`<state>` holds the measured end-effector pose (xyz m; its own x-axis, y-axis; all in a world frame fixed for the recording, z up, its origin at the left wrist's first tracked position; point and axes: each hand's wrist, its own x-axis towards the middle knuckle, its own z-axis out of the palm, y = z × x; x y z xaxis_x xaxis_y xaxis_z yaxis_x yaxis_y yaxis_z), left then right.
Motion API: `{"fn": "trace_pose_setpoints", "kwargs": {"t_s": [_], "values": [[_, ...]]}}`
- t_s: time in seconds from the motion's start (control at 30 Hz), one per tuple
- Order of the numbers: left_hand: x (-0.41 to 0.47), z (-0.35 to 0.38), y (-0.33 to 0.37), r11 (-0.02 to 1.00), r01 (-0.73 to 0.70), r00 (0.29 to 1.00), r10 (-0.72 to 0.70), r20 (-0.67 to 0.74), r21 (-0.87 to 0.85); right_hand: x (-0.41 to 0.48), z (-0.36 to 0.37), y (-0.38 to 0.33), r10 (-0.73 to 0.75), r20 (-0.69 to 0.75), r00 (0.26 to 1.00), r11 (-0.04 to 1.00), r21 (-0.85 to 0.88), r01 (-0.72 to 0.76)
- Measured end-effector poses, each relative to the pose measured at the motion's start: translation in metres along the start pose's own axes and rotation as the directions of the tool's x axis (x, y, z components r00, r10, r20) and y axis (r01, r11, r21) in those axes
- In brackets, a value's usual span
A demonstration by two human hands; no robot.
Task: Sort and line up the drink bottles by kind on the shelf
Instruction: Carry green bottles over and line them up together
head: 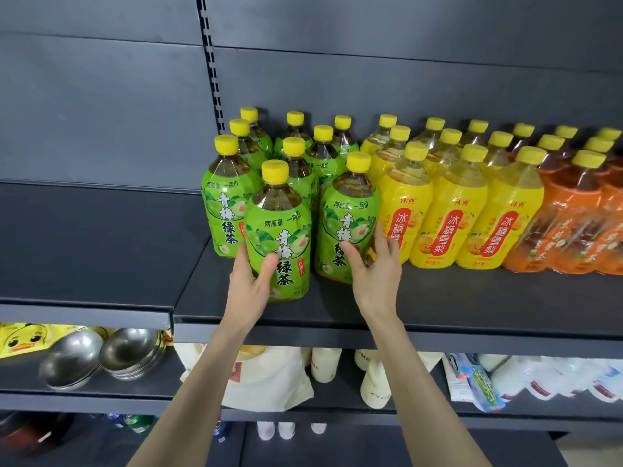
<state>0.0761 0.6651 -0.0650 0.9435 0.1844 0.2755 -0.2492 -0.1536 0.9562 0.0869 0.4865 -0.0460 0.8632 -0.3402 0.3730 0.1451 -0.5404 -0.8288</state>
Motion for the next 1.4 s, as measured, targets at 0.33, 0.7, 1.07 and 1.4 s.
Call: {"fn": "trace_pose_setpoints", "kwargs": {"t_s": [0.33,0.7,1.07,1.4], "values": [[-0.028,0.018,0.005,1.000,-0.030,0.982,0.028,0.185,0.005,-0.039,-0.007,-0.009,-0.053,0.259,0.964,0.853,0.514,-0.091],[0.042,0.006,0.085,0.832,-0.283,0.944,0.329,-0.013,0.477,-0.039,-0.028,0.003,0.026,0.115,0.993,0.860,0.504,-0.081],[0.105,0.041,0.109,0.527,-0.189,0.981,0.146,0.131,0.828,-0.036,-0.025,0.006,0.024,0.069,0.997,0.873,0.485,-0.055],[0.131,0.009,0.118,0.810,-0.153,0.896,-0.128,0.425,0.566,-0.036,-0.025,0.011,0.014,0.073,0.997,0.868,0.495,-0.048]]}}
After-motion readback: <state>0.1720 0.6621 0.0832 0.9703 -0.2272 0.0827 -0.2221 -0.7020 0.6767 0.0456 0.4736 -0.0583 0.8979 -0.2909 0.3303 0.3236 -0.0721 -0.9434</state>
